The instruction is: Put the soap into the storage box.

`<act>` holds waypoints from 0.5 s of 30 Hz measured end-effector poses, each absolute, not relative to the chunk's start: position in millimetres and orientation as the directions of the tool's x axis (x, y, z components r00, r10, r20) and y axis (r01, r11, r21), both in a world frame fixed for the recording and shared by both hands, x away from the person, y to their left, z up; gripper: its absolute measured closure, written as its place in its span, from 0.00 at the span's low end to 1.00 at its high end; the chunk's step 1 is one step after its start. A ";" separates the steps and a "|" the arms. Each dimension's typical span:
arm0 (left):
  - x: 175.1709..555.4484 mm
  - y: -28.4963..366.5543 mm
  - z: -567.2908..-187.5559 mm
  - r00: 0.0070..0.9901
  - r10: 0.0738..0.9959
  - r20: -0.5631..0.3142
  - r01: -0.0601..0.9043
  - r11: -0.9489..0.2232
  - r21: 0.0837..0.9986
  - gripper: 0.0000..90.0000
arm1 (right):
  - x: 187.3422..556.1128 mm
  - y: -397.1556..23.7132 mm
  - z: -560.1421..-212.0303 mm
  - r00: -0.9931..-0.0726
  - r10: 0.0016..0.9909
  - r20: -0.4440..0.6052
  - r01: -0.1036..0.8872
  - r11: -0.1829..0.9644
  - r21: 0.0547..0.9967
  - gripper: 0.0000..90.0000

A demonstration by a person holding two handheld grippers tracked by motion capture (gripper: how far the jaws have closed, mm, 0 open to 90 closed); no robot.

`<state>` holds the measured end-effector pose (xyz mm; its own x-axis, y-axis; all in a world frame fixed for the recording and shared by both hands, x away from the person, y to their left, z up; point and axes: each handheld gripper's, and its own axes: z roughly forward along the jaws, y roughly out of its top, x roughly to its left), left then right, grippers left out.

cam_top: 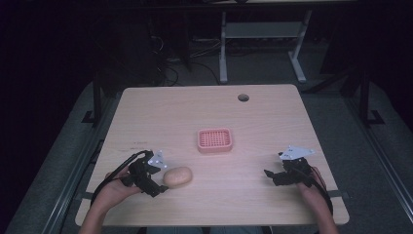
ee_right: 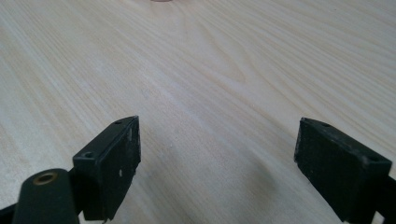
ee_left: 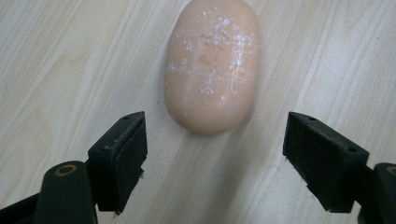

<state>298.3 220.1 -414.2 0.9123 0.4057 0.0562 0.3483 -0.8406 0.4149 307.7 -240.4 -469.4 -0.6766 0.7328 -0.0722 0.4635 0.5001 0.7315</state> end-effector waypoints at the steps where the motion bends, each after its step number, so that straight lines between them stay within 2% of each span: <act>1: 299.2 218.7 -414.2 0.915 0.400 0.057 0.343 -0.843 0.413 0.24 | 307.7 -240.3 -469.3 -0.677 0.732 -0.073 0.463 0.501 0.731 0.15; 15: 307.5 198.0 -417.6 0.930 0.364 0.057 0.317 -0.868 0.382 0.24 | 307.4 -239.3 -469.0 -0.684 0.725 -0.075 0.458 0.507 0.730 0.15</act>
<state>307.5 198.0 -417.6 0.9297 0.3638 0.0567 0.3166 -0.8684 0.3816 307.4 -239.3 -469.0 -0.6843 0.7254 -0.0745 0.4579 0.5069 0.7303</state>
